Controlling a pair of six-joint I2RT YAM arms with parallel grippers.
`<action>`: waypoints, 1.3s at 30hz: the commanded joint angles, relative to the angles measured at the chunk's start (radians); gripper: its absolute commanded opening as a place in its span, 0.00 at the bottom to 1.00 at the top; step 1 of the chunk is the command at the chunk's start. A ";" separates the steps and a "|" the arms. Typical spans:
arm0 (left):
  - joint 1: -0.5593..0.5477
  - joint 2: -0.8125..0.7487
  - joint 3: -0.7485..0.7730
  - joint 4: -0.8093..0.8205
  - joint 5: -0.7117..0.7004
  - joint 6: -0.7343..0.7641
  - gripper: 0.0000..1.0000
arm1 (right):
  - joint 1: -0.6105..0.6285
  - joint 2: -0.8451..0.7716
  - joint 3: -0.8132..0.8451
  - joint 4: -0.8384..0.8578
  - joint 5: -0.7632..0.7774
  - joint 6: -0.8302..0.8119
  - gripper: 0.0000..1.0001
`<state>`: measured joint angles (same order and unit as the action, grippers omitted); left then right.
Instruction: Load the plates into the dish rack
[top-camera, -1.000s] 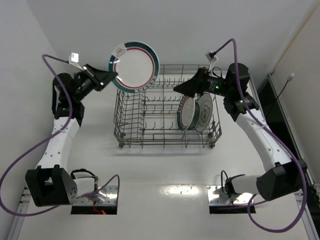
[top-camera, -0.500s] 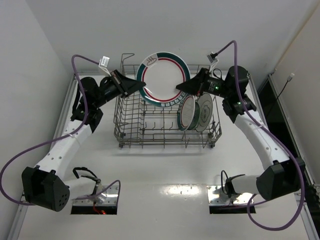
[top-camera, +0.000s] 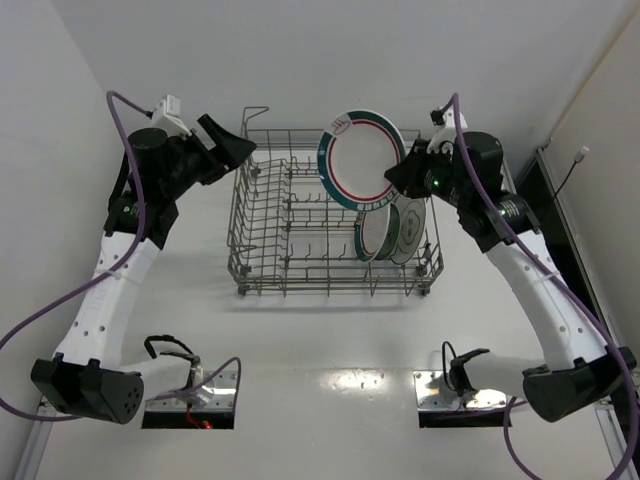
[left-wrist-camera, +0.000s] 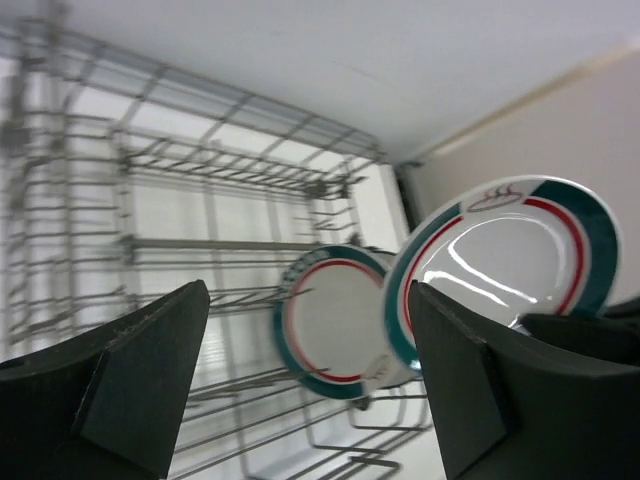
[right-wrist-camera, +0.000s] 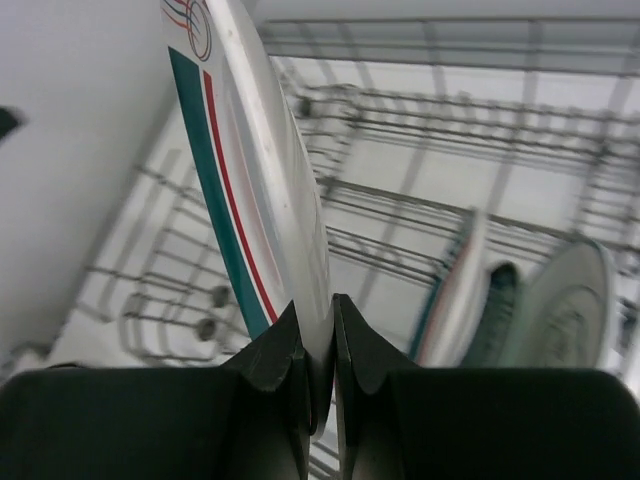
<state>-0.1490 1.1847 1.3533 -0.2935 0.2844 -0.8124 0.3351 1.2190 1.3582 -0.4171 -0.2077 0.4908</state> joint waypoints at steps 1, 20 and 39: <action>0.032 -0.045 0.027 -0.159 -0.135 0.113 0.78 | 0.031 0.043 0.032 -0.147 0.267 -0.066 0.00; 0.083 -0.073 0.037 -0.233 -0.214 0.203 0.78 | 0.162 0.342 0.186 -0.327 0.622 -0.098 0.00; 0.092 -0.083 0.046 -0.272 -0.174 0.222 0.78 | 0.314 0.456 0.433 -0.549 0.941 0.086 0.00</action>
<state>-0.0685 1.1366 1.3537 -0.5537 0.0925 -0.6102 0.6300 1.6825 1.7370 -0.9447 0.5953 0.5339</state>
